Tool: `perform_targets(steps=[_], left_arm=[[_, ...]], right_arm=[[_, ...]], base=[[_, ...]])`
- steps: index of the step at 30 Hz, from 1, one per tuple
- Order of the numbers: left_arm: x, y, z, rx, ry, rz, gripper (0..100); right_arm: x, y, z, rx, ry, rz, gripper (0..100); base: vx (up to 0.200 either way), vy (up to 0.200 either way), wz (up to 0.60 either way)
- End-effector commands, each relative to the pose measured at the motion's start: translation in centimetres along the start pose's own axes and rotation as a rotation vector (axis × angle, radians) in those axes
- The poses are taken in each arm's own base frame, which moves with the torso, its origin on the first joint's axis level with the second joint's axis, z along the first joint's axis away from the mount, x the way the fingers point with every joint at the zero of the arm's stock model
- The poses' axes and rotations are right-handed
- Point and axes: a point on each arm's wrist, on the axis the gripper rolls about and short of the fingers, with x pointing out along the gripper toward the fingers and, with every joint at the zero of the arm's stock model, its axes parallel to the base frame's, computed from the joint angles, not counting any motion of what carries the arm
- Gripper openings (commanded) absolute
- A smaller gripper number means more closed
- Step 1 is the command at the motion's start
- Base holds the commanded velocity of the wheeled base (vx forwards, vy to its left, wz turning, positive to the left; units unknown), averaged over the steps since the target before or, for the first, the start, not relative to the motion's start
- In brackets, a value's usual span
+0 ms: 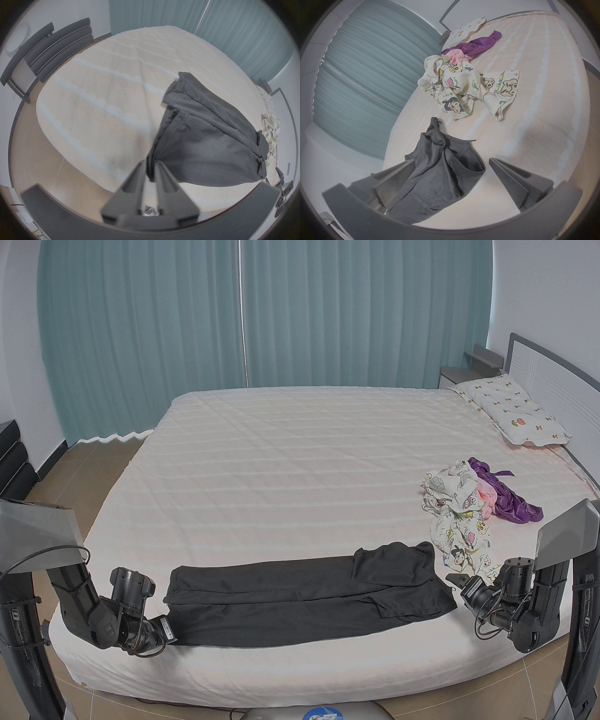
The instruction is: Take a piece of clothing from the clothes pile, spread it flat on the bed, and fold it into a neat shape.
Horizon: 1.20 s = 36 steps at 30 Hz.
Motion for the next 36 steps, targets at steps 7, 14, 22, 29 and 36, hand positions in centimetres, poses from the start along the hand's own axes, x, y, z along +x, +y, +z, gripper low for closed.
perform_targets(steps=[7,14,22,29,36], left_arm=[[-2.1,-0.6,2.4,-0.037,-0.100,-0.073,100],[-1.9,-4.0,9.1,-0.096,-0.167,-0.136,100],[3.7,-6.4,11.5,-0.118,-0.162,-0.145,100],[5.8,-7.3,12.3,-0.107,-0.174,-0.142,100],[6.4,-7.3,12.2,-0.104,-0.167,-0.137,100]], right_arm=[[0.0,0.0,0.0,0.000,-0.001,0.000,100],[0.0,0.0,0.0,-0.003,-0.002,0.004,100],[0.0,0.0,-0.1,-0.003,-0.004,0.006,100],[0.0,0.1,-0.6,-0.012,0.012,0.007,100],[0.0,0.0,-0.6,-0.012,0.013,0.006,100]], base=[[0.000,0.000,0.00],[0.000,0.000,0.00],[0.000,0.000,0.00],[0.000,0.000,0.00],[0.000,0.000,0.00]])
